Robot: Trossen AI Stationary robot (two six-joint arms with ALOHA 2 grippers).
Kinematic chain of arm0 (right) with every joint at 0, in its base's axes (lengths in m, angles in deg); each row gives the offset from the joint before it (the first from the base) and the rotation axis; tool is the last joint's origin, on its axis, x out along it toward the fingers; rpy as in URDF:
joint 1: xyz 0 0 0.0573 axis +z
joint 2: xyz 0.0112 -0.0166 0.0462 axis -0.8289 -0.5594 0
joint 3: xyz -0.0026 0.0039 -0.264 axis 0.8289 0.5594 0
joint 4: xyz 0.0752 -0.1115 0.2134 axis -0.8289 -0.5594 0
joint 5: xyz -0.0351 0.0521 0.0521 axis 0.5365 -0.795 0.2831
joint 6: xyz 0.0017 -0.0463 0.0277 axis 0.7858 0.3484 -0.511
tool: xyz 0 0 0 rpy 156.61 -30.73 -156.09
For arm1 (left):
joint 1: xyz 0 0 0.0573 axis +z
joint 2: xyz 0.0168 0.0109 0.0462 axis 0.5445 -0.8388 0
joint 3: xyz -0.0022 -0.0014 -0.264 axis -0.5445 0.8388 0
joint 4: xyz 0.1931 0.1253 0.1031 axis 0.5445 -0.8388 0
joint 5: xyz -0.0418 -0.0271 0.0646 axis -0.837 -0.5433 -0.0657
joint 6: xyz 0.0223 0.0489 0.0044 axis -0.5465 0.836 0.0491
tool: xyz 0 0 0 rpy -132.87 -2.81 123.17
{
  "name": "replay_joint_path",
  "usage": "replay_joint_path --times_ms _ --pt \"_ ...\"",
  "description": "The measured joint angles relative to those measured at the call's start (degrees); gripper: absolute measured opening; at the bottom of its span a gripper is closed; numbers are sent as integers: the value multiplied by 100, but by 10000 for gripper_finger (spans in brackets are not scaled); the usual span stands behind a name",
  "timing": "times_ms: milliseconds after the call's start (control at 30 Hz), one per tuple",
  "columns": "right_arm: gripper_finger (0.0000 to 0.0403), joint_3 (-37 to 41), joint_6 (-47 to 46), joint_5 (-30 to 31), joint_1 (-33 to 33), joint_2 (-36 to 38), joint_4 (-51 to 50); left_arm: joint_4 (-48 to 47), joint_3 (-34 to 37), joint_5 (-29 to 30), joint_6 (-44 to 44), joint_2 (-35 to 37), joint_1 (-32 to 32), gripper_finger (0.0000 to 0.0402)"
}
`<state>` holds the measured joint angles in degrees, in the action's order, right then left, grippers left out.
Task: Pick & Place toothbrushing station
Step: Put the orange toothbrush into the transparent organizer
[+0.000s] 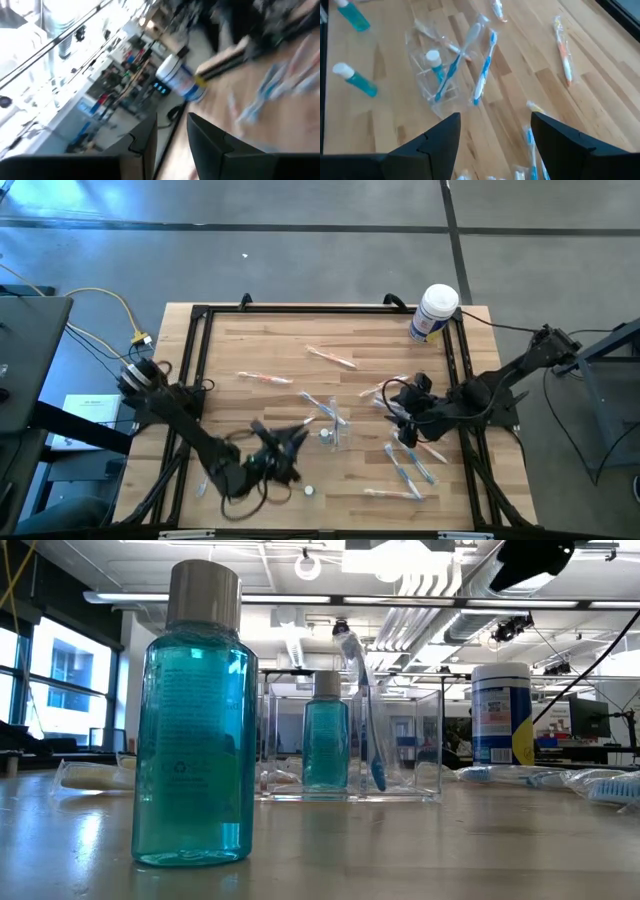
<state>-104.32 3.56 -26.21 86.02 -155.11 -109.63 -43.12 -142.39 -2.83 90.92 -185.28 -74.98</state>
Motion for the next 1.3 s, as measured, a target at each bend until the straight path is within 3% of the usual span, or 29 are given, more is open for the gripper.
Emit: replay_joint_path --times_ms 233,367,433,500,667,767,1000,1300 --pt "234 0 -54 -34 -223 -92 98 -1155 1513 -28 -610 1531 517 99" --pt "234 0 434 -20 -435 -152 78 -1138 2122 482 -1103 2577 314 99" --pt "234 0 633 -5 -591 -181 62 -1120 2366 451 -1493 3077 187 98" --pt "234 0 815 -6 -781 -190 0 -1134 2668 -68 -1931 3546 112 98" --pt "234 0 947 -18 -1357 -182 -694 -1387 3352 -2322 -3138 4422 232 98" --pt "234 0 945 -168 -1753 -182 -1288 -1818 3675 -3092 -4004 4781 421 98" --pt "234 294 1762 -1082 -2629 -181 -1230 -2964 4238 -3890 -5768 5260 698 98" --pt "234 1290 2367 -1705 -3774 -184 73 -2974 4526 -4030 -6613 5091 744 98"
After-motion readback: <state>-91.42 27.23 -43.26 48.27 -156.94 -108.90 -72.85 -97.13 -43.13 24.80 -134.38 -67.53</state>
